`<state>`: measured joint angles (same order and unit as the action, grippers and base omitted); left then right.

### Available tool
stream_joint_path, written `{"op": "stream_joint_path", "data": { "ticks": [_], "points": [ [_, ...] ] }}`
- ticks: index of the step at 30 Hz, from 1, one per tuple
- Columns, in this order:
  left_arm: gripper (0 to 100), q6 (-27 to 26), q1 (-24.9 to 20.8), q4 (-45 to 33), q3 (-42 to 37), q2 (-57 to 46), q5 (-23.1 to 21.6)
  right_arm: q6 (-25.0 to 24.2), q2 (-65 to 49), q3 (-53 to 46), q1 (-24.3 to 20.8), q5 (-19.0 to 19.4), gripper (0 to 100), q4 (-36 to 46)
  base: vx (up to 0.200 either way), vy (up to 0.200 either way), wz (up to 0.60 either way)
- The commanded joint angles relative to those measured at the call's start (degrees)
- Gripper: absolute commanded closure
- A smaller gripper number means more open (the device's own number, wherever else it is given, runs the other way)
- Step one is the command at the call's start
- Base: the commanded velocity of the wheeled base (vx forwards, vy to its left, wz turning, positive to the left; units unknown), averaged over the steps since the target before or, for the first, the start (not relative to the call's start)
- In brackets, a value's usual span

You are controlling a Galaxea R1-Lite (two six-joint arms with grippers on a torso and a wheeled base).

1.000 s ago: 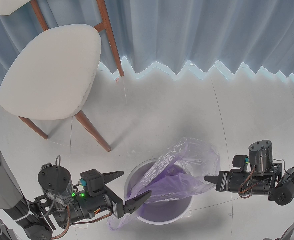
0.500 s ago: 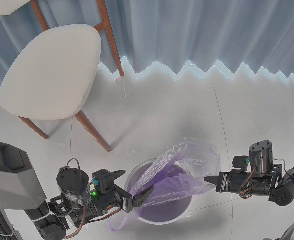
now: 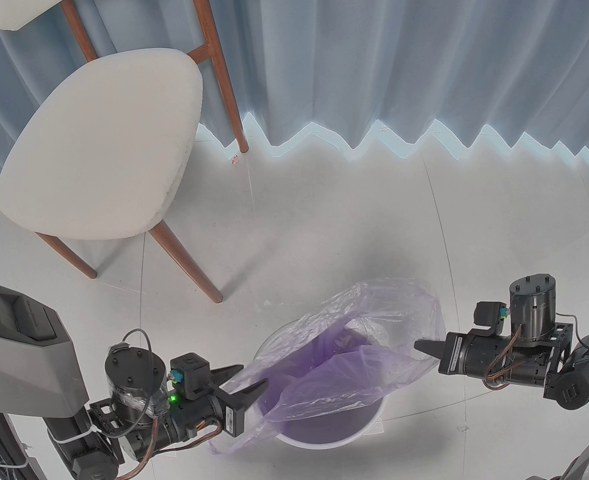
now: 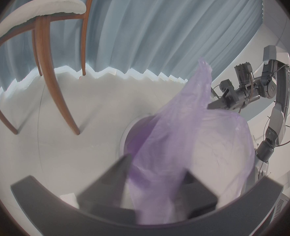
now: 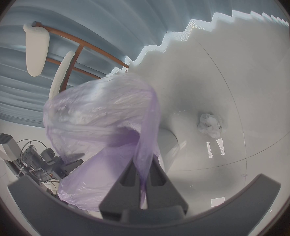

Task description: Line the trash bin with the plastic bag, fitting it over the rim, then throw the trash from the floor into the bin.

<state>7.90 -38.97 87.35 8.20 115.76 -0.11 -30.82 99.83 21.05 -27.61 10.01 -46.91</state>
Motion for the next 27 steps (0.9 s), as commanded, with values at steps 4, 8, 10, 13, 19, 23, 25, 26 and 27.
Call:
{"op": "stream_joint_path", "data": {
  "ticks": [4, 8, 10, 13, 19, 23, 25, 26, 27],
  "points": [
    [100, 0.36, 1.62, 1.25, -4.78, -1.33, -0.42, -0.21, -0.69, 0.04, -0.07, 0.01, 100, -0.11, 0.000, 0.000, 0.00],
    [100, 0.54, 1.27, 1.25, -4.07, -1.42, 0.11, -0.30, -0.78, 0.04, -0.07, 0.01, 100, -0.11, 0.000, 0.000, 0.00],
    [100, 0.63, 1.36, 1.25, -4.25, -1.59, 0.20, -0.21, -0.78, 0.04, -0.16, 0.10, 100, -0.11, 0.000, 0.000, 0.00],
    [100, 1.15, 1.71, 1.25, -5.48, -1.15, 0.11, -0.21, -0.69, -0.14, -0.51, 0.01, 100, -0.02, 0.000, 0.000, 0.00],
    [100, 7.92, 1.71, 1.25, -4.07, -0.27, -0.59, -0.12, -0.51, -0.75, -3.41, -0.08, 100, -0.11, 0.000, 0.000, 0.00],
    [100, 8.01, 1.80, 1.25, -2.49, -0.27, -0.68, -0.30, -0.51, -0.75, -3.77, -0.08, 100, -0.11, 0.000, 0.000, 0.00],
    [100, 8.18, 1.80, 1.25, -1.35, -0.10, -0.59, -0.38, -0.51, -0.84, -3.77, -0.08, 100, -0.11, 0.000, 0.000, 0.00],
    [100, 8.45, 1.80, 1.25, -1.26, -0.10, -0.59, -0.38, -0.51, -0.84, -3.77, -0.08, 100, -0.11, 0.000, 0.000, 0.00],
    [100, 8.89, 1.80, 1.25, -1.09, -0.10, -0.59, -0.38, -0.51, -0.84, -3.68, -0.08, 100, -0.11, -0.200, 0.000, 0.00]
  ]
}}
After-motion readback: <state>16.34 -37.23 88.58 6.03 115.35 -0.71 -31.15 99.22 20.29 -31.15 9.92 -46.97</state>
